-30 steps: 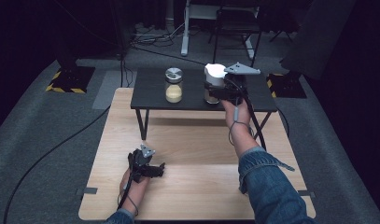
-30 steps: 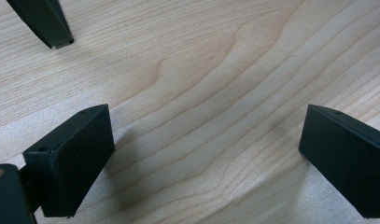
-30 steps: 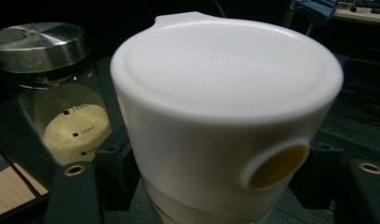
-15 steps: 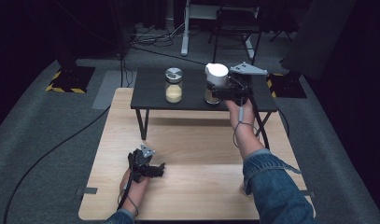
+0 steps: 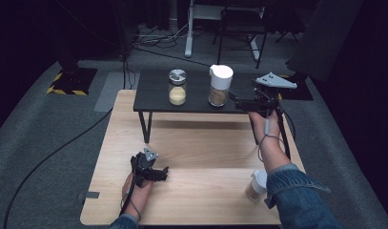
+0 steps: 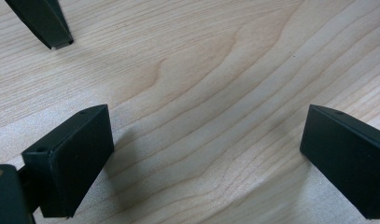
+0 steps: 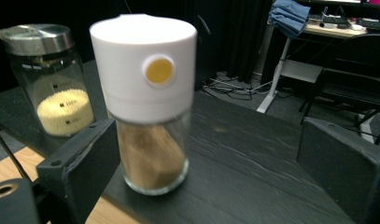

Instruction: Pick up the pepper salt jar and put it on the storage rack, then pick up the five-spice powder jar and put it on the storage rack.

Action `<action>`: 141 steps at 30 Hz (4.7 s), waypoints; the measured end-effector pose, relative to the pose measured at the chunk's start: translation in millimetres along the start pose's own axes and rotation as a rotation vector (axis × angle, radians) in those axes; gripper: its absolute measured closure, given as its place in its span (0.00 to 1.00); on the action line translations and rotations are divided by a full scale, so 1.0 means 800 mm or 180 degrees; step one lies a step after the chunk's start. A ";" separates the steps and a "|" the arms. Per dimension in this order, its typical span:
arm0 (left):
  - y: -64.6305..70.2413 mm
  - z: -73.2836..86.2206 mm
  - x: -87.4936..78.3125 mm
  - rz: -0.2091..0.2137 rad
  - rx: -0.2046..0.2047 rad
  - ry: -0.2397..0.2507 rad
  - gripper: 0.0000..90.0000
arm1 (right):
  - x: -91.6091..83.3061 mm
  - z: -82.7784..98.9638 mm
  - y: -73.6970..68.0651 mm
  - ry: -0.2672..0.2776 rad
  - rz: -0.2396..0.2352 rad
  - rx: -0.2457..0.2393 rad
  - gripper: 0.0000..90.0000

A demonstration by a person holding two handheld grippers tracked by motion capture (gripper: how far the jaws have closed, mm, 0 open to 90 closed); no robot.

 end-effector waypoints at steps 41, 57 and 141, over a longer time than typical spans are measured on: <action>0.000 -0.001 0.001 -0.0012 -0.0035 -0.0001 0.02 | -0.052 0.208 0.073 -0.0371 0.0120 0.0149 0.05; 0.001 0.000 0.001 -0.0023 -0.0050 -0.0003 0.02 | -0.061 0.291 0.080 -0.0639 0.0175 0.0128 0.05; 0.002 0.000 0.001 -0.0030 -0.0061 0.0004 0.02 | -0.046 0.346 0.089 -0.1487 0.0274 0.0450 0.05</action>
Point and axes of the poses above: each handheld gripper's, and its own axes: x roughly forward along the jaws, z roughly out of its underside, y roughly to its right, the point moved 8 cm from there along x, roughly forward along the jaws, and after that the axes turned 9 degrees about -y, right-handed, at the moved point
